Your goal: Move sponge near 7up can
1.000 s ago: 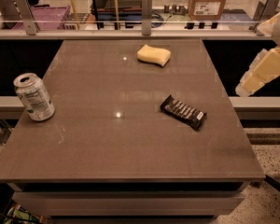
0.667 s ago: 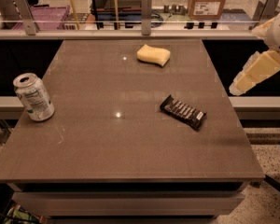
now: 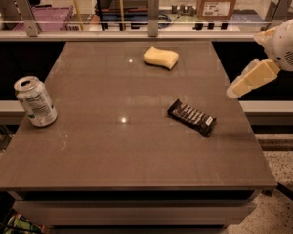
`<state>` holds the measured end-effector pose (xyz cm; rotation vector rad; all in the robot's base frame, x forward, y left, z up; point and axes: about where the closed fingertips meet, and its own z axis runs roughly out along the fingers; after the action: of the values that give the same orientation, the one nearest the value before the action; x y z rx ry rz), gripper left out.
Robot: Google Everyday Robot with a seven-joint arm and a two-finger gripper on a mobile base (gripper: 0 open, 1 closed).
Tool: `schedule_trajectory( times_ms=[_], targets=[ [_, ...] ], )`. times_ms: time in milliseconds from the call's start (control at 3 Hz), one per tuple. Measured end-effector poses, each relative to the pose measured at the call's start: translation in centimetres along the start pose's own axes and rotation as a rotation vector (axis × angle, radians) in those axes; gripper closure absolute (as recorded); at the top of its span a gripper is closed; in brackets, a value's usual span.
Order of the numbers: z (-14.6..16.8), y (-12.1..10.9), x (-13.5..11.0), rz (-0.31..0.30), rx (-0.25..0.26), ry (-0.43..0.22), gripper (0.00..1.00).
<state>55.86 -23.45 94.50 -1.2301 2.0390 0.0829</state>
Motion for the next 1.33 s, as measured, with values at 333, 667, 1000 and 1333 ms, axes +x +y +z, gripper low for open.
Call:
schedule_trajectory(
  times_ms=[333,667,1000,1333],
  targets=[
    [1.2,-0.5,-1.0,-0.001,0.03,-0.053,0.0],
    [1.2,-0.5,-1.0,-0.001,0.031,-0.054,0.0],
    [1.2,-0.8,-1.2,0.005,0.026,-0.071,0.0],
    [3.0,-2.3,-1.9,0.051,0.027,-0.15,0.0]
  ],
)
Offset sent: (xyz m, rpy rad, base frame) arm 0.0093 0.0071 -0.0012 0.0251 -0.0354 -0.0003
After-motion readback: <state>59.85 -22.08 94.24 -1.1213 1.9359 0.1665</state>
